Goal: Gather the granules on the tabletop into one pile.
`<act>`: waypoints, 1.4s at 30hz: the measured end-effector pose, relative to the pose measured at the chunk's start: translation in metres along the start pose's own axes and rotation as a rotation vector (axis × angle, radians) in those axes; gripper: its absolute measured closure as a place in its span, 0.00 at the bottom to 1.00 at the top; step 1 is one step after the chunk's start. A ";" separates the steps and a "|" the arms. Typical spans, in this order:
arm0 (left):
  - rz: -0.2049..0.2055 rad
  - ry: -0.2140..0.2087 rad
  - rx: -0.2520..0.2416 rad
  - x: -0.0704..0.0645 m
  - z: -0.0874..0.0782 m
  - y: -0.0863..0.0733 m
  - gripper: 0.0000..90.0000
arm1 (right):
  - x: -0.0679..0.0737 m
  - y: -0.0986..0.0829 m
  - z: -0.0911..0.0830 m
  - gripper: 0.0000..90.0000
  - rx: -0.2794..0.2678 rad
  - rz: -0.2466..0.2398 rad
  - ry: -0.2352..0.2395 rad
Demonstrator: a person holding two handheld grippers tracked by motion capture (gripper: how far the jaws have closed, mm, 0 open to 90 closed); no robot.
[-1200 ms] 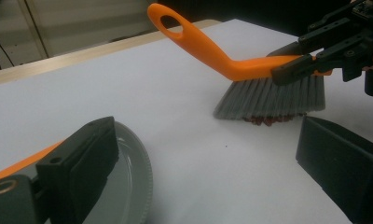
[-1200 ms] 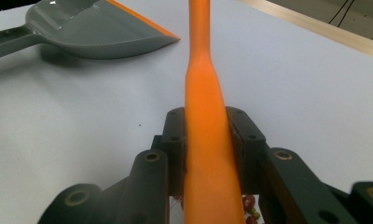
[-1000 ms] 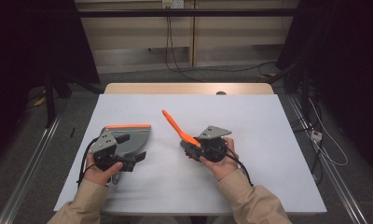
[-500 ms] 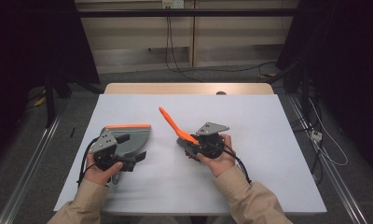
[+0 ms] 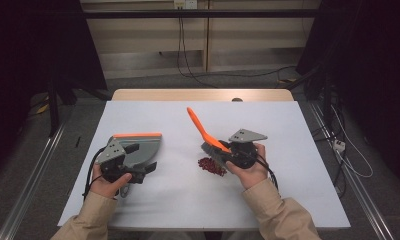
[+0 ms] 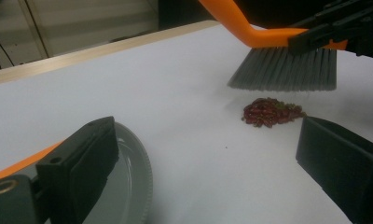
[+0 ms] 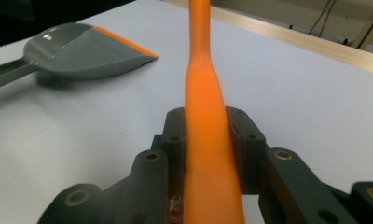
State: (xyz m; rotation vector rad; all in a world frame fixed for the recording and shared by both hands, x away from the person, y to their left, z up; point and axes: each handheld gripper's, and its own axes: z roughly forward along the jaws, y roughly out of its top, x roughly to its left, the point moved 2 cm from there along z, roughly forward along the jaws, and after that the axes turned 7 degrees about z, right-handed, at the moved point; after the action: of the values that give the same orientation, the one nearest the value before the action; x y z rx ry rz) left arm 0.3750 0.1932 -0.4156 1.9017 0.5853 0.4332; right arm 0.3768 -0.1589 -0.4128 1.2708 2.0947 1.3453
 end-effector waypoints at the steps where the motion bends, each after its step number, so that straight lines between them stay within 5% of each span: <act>1: -0.002 0.000 0.000 0.000 0.000 0.000 0.06 | -0.004 0.000 0.000 0.79 -0.005 0.004 -0.012; 6: -0.006 0.000 0.001 0.001 0.000 0.000 0.06 | -0.017 -0.003 0.003 0.79 -0.015 -0.021 -0.070; 13: -0.007 0.002 0.001 0.001 0.000 0.000 0.06 | -0.039 -0.009 0.001 0.79 -0.009 0.003 -0.139; 19: -0.009 0.007 -0.001 0.001 -0.001 0.000 0.06 | -0.045 -0.018 0.001 0.78 0.021 0.027 -0.131; 29: -0.022 0.023 0.017 0.002 -0.006 -0.001 0.06 | -0.043 -0.008 -0.001 0.72 0.065 0.052 -0.127; 34: -0.027 0.056 0.054 0.005 -0.014 -0.005 0.06 | -0.046 -0.014 0.006 0.77 0.130 0.044 -0.149; 42: -0.055 0.104 0.128 0.011 -0.027 -0.020 0.06 | -0.048 -0.017 0.003 0.79 0.115 0.062 -0.148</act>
State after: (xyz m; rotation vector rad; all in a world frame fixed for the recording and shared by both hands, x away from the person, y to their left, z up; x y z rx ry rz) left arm 0.3656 0.2261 -0.4232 1.9882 0.7473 0.4708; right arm 0.3966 -0.1995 -0.4370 1.4469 2.0710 1.1313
